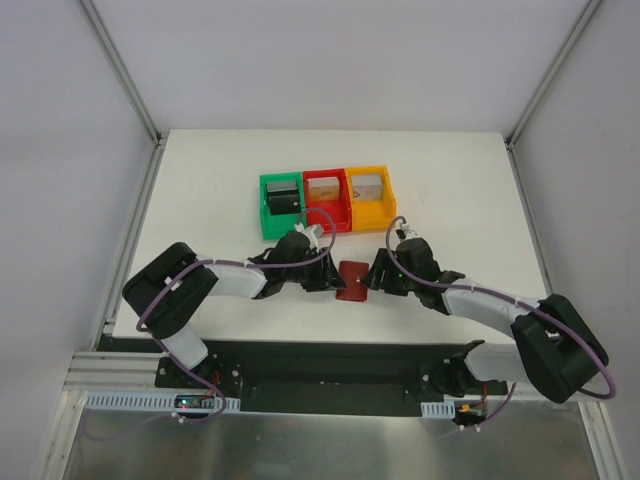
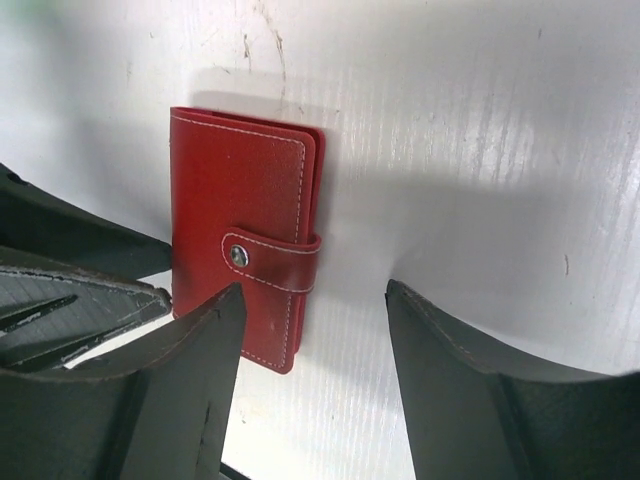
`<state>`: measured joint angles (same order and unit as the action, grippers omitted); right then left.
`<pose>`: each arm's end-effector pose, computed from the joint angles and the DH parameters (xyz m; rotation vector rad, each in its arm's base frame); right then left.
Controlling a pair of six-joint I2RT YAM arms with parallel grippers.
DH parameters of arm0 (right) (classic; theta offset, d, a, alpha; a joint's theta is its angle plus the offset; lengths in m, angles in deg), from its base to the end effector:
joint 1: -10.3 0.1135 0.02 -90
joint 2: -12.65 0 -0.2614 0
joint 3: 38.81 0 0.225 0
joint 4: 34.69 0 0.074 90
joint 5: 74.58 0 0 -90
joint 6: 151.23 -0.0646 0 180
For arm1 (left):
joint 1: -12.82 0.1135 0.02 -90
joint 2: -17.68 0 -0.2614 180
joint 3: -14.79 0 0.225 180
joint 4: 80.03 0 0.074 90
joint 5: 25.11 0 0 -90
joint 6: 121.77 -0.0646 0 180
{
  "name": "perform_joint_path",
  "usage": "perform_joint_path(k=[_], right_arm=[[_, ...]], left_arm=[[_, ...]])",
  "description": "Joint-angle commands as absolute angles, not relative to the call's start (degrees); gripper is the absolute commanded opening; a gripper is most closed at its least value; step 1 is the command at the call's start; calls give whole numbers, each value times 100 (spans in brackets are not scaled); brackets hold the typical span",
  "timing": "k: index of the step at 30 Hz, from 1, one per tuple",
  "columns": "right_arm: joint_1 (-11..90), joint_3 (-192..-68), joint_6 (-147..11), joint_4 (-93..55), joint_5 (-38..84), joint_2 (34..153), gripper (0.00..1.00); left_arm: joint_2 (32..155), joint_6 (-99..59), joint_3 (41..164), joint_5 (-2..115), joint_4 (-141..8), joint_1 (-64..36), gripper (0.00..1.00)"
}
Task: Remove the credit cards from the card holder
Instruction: Pick up the card holder from the center of the board.
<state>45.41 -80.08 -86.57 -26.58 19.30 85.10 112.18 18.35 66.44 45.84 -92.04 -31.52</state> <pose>0.1945 0.1421 0.1586 -0.2361 2.3228 0.6252 0.2152 -0.2397 0.1518 0.1058 2.3743 -1.2554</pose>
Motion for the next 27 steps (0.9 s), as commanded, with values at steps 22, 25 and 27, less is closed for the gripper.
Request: perform_joint_path(k=[22, 25, 27], right_arm=[[4836, -7678, -8908, -3047, 2465, 9342, 45], [4853, -7661, -8979, -3144, 2491, 9404, 42], [4862, -7652, -9005, -3188, 2482, 9413, 38]], left_arm=[[11278, 1613, 7060, 4784, -8758, -3209, 22], [11313, 1648, 7025, 4722, -8811, -3227, 20], [11331, 1639, 6990, 4679, -8864, -3218, 18]])
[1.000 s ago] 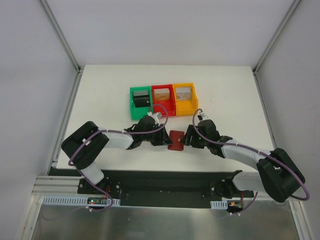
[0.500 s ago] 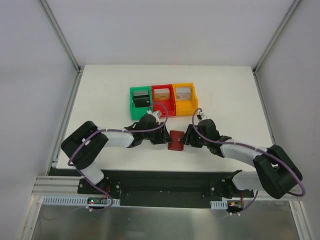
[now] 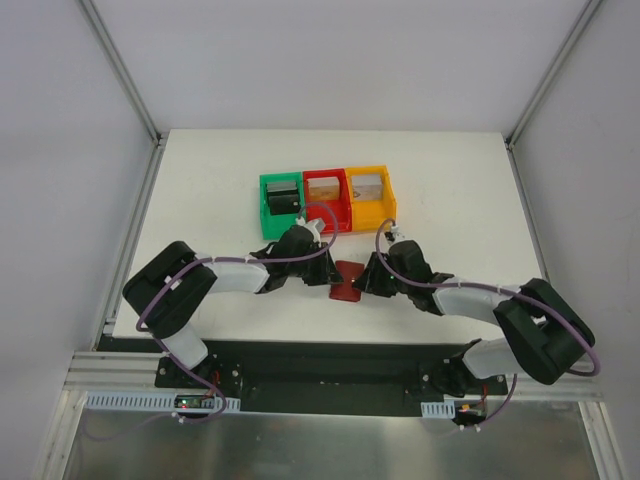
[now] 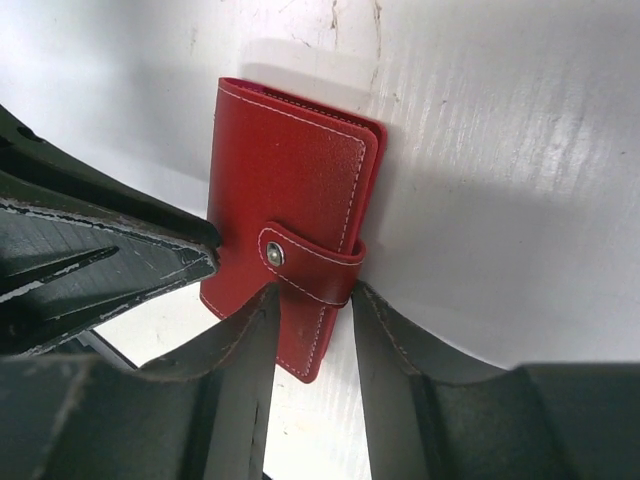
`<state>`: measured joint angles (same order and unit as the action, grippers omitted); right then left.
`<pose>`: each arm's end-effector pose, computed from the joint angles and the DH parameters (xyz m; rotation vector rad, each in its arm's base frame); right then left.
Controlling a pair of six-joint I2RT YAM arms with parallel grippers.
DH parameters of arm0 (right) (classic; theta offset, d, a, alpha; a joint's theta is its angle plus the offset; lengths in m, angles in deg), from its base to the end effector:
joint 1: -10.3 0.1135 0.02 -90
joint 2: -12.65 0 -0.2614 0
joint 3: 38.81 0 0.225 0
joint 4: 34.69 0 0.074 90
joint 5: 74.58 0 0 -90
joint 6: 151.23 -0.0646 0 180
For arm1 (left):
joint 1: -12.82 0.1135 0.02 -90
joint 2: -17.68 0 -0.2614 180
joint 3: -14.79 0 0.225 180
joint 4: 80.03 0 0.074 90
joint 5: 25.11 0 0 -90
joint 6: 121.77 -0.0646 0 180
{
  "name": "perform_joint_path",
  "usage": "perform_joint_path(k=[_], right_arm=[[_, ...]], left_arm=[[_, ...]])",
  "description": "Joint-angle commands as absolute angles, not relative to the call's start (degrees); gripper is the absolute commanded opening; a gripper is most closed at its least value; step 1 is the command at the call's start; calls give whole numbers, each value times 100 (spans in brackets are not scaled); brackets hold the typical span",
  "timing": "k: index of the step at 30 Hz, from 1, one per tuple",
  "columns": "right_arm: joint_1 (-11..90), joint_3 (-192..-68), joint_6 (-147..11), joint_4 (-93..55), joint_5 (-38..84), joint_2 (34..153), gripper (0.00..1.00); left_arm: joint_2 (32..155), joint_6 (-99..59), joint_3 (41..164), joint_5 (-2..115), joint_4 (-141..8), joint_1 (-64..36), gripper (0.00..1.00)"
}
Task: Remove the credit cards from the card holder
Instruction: Pick up the card holder from the center of the board.
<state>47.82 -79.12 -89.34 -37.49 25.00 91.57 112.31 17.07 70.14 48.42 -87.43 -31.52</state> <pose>0.1975 0.1652 0.1491 -0.2879 2.2919 0.8024 0.2237 -0.2442 0.1598 0.0973 2.3740 -1.1916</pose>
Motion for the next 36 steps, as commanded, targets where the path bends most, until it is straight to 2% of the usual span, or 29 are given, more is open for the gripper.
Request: perform_joint_path(k=[1, 4, 7, 9, 11, 14, 19, 26, 29, 36], right_arm=[[4871, -7643, -9014, -3180, 2482, 9413, 38], [4862, -7634, -9023, -3171, 2474, 9430, 37], [4862, -7590, -9040, -3136, 2412, 9369, 43], [4862, -7564, -9049, -3118, 2386, 9325, 45], [4871, -7538, -9023, -3100, 2386, 9316, 46], [4862, -7520, -9014, -3092, 2359, 9333, 46], [4862, -7511, -9014, -3100, 2359, 9333, 47], [4897, -7546, -9014, -3127, 2447, 9334, 48], [4941, -7546, -9014, -3118, 2447, 9263, 48], [5117, -7590, -9102, -3109, 2404, 9324, 49]], left_arm=[[11340, 1648, 6981, 4661, -8881, -3227, 18], [11322, 1665, 6929, 4678, -8899, -3218, 19], [10990, 1648, 6788, 4976, -8785, -3218, 39], [10691, 1517, 6726, 5170, -8637, -3209, 47], [10444, 1385, 6752, 5302, -8399, -3218, 53], [10207, 1288, 6770, 5556, -8065, -3218, 56], [10039, 1226, 6700, 5821, -7801, -3200, 57], [10829, 1111, 7069, 5655, -7590, -3209, 56], [10935, 1112, 7104, 5444, -7756, -3209, 52], [10936, 1217, 6964, 4969, -8187, -3227, 36]])
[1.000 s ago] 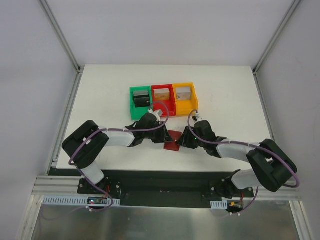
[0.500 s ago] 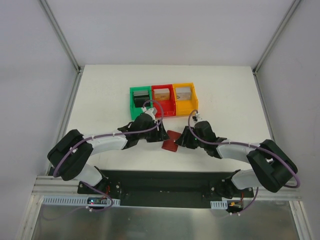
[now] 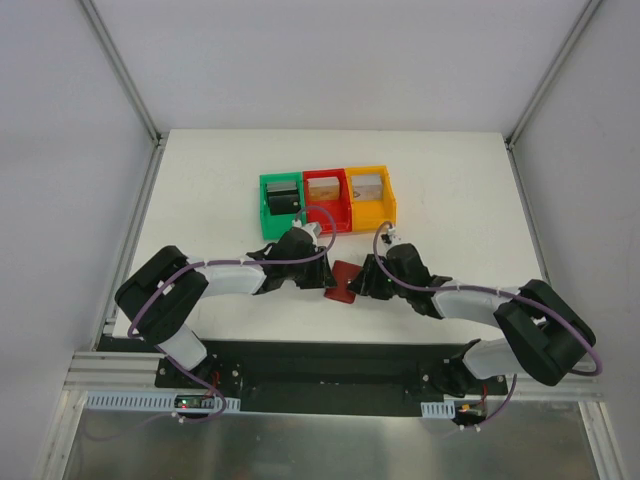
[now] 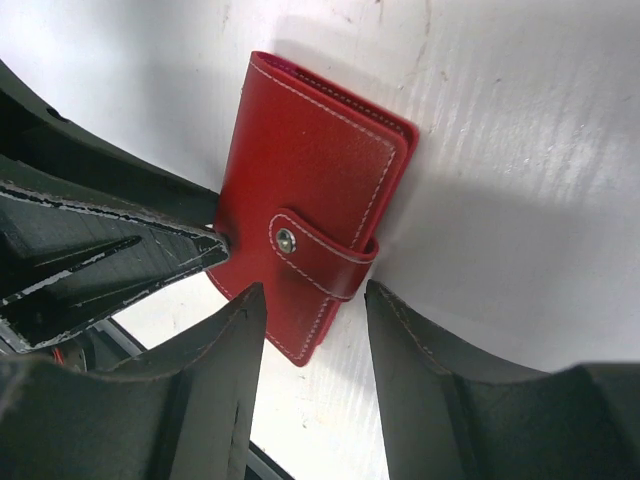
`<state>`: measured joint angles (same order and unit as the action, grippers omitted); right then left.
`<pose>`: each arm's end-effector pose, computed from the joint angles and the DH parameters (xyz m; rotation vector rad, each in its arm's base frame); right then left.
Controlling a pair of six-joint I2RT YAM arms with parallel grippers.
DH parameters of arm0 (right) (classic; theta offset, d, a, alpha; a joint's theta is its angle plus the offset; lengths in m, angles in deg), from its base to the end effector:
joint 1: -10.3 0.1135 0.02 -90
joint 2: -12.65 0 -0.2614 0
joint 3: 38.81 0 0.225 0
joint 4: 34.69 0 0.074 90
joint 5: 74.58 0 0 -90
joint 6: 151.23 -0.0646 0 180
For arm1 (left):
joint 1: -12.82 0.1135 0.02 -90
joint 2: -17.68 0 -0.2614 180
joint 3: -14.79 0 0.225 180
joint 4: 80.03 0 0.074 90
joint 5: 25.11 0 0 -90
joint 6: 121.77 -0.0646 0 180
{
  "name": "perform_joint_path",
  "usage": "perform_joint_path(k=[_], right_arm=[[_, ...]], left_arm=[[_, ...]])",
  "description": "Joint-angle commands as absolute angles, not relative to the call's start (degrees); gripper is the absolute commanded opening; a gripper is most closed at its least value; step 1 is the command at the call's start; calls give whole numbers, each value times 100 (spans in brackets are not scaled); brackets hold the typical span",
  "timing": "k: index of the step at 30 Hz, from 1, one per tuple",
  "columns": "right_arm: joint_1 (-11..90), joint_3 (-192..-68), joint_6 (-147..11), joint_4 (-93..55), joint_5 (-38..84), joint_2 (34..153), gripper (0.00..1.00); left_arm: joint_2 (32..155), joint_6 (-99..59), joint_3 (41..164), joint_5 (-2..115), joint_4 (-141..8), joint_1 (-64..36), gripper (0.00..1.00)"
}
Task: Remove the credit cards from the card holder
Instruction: Pick up the card holder from the center of the board.
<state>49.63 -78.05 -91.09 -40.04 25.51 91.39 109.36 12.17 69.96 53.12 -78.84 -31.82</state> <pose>0.1912 0.1713 0.1495 -0.2959 2.2743 0.8559 0.2164 -0.2322 0.1570 0.1379 2.4309 -1.0131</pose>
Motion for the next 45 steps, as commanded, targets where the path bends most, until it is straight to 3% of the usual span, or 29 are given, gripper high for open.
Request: perform_joint_path(k=[1, 11, 19, 22, 26, 31, 45], right_arm=[[5152, -7582, -9119, -3135, 2386, 9325, 48], [5222, -7397, -9401, -3329, 2245, 9255, 41], [5231, -7353, -9418, -3478, 2368, 9263, 18], [5222, -7327, -9419, -3548, 2447, 9228, 0], [5222, -7283, -9392, -3566, 2500, 8930, 0], [5222, -7309, -9313, -3382, 2649, 8403, 0], [5222, -7467, -9313, -3013, 2983, 7497, 0]], left_arm=[[10935, 1226, 6929, 4925, -8248, -3235, 35], [10988, 1481, 6612, 4757, -8767, -3420, 26], [10900, 1516, 6516, 4757, -8881, -3429, 26], [10795, 1525, 6463, 4784, -8934, -3420, 32], [10339, 1481, 6278, 4924, -8900, -3420, 49], [9811, 1472, 6024, 5065, -8767, -3350, 60], [9661, 1885, 5259, 4275, -9970, -3183, 61]])
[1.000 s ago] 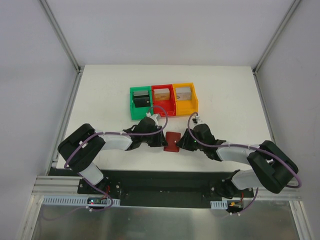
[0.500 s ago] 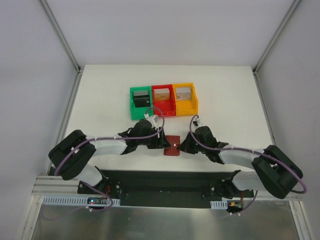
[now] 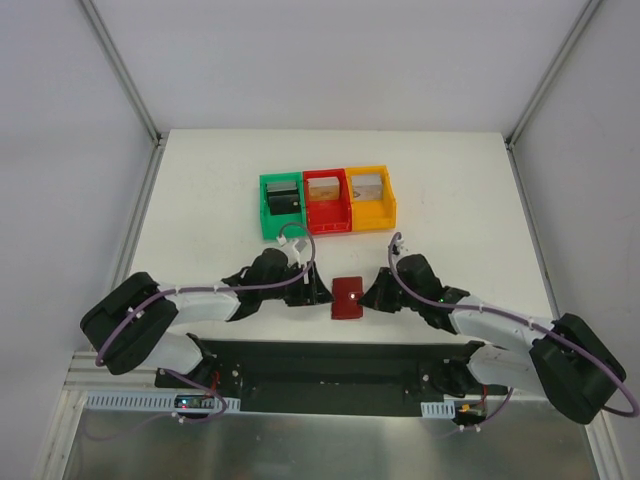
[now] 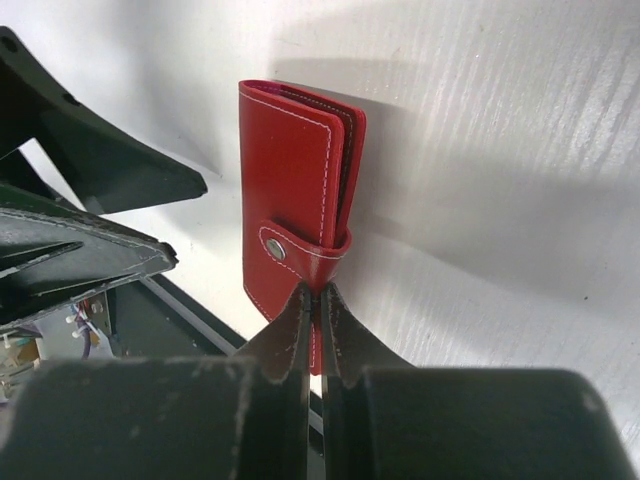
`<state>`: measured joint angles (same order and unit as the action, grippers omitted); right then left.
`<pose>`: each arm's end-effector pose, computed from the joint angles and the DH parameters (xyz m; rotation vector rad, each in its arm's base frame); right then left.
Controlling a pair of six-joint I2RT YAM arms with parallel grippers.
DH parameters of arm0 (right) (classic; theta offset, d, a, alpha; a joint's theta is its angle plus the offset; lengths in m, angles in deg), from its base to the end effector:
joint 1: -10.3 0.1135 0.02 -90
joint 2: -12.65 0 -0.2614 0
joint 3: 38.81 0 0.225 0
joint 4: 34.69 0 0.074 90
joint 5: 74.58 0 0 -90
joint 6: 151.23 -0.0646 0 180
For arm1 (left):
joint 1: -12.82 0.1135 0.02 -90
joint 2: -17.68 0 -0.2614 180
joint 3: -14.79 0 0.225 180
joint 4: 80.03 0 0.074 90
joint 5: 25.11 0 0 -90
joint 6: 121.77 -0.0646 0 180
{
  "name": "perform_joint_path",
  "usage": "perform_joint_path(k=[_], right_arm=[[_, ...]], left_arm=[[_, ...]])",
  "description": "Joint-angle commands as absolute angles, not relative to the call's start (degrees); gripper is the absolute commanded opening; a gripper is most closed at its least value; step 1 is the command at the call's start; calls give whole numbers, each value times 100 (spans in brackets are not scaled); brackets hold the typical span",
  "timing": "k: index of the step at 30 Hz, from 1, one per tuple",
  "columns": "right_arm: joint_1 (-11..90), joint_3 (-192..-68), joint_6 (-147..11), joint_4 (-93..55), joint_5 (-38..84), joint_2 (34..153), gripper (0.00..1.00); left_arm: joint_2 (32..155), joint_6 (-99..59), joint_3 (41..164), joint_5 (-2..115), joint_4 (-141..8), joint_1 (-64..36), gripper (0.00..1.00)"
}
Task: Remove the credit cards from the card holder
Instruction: Pick up the card holder from the center of the board.
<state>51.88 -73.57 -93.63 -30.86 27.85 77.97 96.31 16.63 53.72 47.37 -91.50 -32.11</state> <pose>0.1536 0.1549 0.1592 -0.3184 2.3013 0.9377 0.1711 -0.1981 0.1619 0.1426 2.3110 -1.2469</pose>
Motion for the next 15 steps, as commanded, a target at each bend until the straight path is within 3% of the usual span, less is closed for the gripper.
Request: perform_joint_path(k=[1, 15], right_arm=[[5214, -7485, -9313, -3012, 3010, 7470, 0], [5205, -7573, -9489, -3188, 3300, 7145, 0]], left_arm=[[9696, 1937, 5241, 4196, -10145, -3174, 61], [9995, 2237, 5162, 3597, -11193, -3165, 62]])
